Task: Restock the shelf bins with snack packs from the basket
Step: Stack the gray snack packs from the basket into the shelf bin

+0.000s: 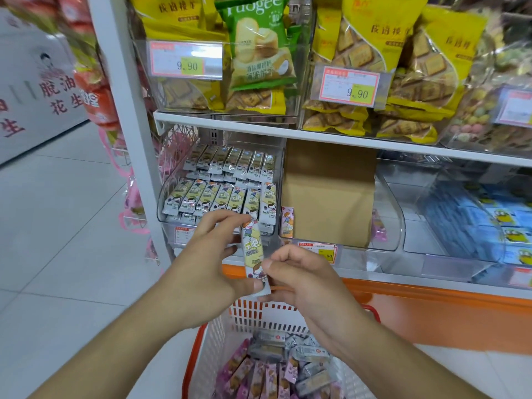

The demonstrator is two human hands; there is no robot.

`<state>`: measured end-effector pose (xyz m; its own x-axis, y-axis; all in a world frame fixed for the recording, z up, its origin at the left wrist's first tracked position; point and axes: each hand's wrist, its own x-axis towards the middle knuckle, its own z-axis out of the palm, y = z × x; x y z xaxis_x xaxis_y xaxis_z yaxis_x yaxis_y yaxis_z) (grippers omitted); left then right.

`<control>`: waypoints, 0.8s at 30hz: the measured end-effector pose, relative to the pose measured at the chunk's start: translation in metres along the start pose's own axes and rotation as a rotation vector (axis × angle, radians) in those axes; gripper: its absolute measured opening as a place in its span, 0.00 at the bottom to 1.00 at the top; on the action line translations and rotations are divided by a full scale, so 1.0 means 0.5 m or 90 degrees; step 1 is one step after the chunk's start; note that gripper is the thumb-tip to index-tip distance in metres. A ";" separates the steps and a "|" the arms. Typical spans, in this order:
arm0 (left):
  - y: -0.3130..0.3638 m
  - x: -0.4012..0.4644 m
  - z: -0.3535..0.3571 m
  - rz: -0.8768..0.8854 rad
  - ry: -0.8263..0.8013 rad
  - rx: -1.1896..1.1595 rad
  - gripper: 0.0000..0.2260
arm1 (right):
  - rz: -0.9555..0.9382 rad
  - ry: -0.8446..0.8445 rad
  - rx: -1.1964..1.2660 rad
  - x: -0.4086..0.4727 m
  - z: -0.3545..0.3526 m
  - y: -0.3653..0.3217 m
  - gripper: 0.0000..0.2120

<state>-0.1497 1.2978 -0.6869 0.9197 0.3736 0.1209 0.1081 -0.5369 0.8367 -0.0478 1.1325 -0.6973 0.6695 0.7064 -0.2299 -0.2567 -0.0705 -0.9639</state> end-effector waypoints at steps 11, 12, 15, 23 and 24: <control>-0.029 0.187 -0.102 -0.032 -0.019 0.092 0.40 | 0.079 0.074 -0.075 0.032 -0.027 0.007 0.05; -0.035 0.208 -0.108 -0.028 -0.033 0.135 0.41 | 0.084 0.079 -0.088 0.037 -0.031 0.008 0.04; -0.044 0.258 -0.111 -0.009 -0.085 0.224 0.41 | 0.098 0.088 -0.113 0.056 -0.042 0.017 0.03; -0.071 0.333 -0.099 -0.027 -0.171 0.277 0.42 | 0.127 0.066 -0.159 0.082 -0.058 0.030 0.07; -0.073 0.335 -0.098 -0.033 -0.180 0.265 0.42 | 0.132 0.066 -0.169 0.083 -0.057 0.030 0.08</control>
<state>-0.0180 1.4167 -0.6709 0.9690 0.2193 -0.1136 0.2452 -0.8003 0.5471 -0.0041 1.1405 -0.7252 0.6932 0.5833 -0.4233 -0.2135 -0.3948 -0.8936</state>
